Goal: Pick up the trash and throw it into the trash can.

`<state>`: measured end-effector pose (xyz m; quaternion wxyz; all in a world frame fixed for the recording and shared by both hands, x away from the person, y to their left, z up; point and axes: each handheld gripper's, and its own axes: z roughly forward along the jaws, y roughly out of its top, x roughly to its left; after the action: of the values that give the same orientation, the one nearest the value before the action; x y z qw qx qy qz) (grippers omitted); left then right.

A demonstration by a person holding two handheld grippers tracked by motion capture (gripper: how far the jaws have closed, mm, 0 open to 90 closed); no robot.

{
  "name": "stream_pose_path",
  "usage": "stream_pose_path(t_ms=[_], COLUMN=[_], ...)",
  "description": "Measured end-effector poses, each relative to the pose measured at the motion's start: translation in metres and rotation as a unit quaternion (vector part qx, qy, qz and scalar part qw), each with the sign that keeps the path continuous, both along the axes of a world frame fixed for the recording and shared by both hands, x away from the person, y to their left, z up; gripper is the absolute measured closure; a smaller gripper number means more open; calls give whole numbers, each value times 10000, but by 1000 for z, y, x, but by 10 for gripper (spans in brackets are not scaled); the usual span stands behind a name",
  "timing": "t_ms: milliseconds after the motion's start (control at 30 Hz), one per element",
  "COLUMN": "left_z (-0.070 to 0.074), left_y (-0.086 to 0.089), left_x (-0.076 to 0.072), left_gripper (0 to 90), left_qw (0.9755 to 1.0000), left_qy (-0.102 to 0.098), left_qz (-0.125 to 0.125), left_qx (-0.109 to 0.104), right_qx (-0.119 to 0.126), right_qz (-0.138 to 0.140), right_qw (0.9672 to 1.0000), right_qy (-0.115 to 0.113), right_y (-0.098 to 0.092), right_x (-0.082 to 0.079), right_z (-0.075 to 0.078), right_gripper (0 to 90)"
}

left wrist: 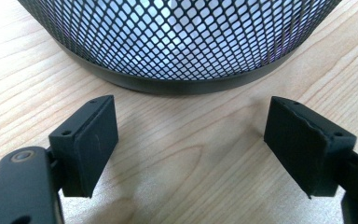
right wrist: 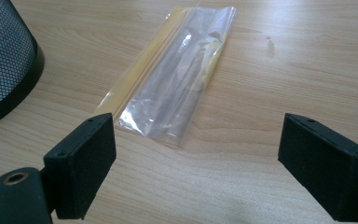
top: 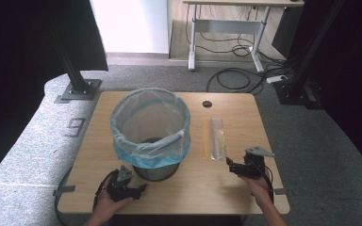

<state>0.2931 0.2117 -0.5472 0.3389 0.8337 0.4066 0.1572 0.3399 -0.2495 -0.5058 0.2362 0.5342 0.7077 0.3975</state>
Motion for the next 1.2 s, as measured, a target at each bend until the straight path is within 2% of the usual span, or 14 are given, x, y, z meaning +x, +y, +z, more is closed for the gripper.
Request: stream_pose_path(t_ms=[200,233,367,600,1000,1200], left_z=[0,0,0,0,0,0], left_y=[0,0,0,0,0,0], left_x=[0,0,0,0,0,1], left_gripper=[172,172,172,169,169,169], left_qw=[10000,10000,10000,10000,10000,10000], left_qy=[1,0,1,2,2,4], left_qz=[-13,-16,-17,-26,-25,-28], left_qx=[2,3,4,2,3,2], right_qx=[-141,-251,-415,-412,-581,-580], right_qz=[31,52,75,186,206,225], right_qw=[9998,9996,9990,9990,9981,9980], right_qy=[104,108,115,47,89,86], right_y=[4,6,10,15,20,23], right_x=[3,4,5,5,10,13], right_z=[-4,-6,-9,-7,-9,-9], right_gripper=[109,112,121,126,143,144])
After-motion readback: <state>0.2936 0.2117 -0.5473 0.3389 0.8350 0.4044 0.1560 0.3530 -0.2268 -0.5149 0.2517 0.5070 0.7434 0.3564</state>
